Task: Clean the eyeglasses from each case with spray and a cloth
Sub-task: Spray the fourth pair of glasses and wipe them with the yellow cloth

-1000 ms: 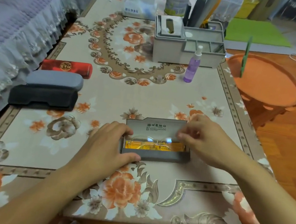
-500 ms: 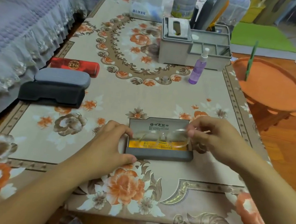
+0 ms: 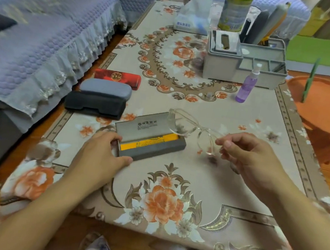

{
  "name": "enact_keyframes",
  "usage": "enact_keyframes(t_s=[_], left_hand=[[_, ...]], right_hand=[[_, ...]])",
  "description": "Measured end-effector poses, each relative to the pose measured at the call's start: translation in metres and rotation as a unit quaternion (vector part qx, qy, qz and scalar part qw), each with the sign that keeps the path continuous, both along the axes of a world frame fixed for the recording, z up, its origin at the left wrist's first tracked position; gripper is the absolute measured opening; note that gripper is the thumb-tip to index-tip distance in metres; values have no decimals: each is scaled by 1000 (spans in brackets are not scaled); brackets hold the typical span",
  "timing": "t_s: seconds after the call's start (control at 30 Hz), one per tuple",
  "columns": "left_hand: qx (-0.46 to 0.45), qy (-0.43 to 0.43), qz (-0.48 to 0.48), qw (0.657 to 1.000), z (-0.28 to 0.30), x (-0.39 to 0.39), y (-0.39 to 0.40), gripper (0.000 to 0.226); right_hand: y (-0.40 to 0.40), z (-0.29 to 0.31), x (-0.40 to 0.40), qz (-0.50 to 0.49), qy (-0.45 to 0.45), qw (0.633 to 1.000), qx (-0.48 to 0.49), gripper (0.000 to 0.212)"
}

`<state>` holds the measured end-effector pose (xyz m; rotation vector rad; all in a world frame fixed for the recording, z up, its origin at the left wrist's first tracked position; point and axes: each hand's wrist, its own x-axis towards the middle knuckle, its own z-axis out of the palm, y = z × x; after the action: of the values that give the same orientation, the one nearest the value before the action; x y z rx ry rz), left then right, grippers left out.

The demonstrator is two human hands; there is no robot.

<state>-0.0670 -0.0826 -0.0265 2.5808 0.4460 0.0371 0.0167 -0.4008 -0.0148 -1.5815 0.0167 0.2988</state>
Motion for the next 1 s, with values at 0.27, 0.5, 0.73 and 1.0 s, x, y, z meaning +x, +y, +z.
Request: enact_keyframes(t_s=[0.27,0.5,0.73,1.0], left_hand=[[-13,49,45,998,-2,-6,25,70],[-258,-97,-3,961,22,-9,-32,12],[-228,-139,-71,961,32,21,-55,12],[-36,-87,-266,959,19,45,-45,23]], right_hand=[[9,-7,-6,5,1,999,35,11],[8,3,-16,40,-31,999,18,6],[4,0,-21,73,-524,780,-334,6],[-3,-2,-20,85,-577,731,-354,8]])
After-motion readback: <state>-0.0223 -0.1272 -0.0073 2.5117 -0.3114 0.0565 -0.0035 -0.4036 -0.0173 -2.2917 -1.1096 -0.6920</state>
